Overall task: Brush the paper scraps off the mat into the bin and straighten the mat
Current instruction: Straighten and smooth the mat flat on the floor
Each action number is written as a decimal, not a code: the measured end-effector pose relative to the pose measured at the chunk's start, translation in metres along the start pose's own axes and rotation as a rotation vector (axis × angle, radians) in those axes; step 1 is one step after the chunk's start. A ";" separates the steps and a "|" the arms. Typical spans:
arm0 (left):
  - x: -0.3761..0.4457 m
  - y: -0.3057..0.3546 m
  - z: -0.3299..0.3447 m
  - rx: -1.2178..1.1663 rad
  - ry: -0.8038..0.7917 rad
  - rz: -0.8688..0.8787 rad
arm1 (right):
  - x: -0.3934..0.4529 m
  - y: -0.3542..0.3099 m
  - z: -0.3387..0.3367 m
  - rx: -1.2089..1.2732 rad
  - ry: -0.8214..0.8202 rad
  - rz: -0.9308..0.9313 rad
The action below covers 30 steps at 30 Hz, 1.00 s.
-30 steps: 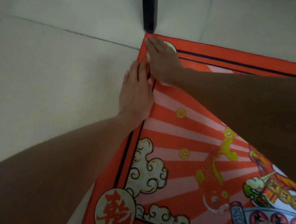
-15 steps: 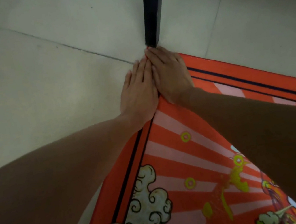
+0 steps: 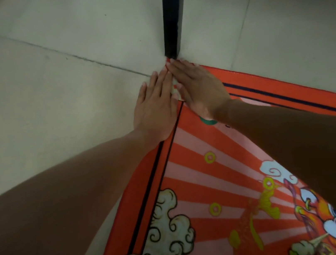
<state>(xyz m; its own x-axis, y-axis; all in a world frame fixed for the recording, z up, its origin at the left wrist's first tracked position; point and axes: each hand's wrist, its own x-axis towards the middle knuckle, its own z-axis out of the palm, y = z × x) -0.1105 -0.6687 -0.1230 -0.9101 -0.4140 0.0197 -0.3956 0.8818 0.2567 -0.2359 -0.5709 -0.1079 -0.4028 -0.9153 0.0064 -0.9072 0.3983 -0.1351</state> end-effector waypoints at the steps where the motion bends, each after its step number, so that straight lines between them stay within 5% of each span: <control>1: 0.000 0.001 -0.001 0.007 -0.004 0.002 | 0.000 0.001 0.001 0.005 0.011 0.016; 30: 0.010 -0.013 -0.003 0.069 0.001 0.126 | 0.001 0.003 -0.001 0.114 0.076 0.031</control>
<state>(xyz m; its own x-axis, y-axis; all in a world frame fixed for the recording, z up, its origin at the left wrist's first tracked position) -0.1142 -0.6848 -0.1229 -0.9529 -0.2994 0.0486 -0.2859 0.9402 0.1851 -0.2388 -0.5708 -0.1075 -0.4426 -0.8936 0.0746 -0.8761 0.4131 -0.2485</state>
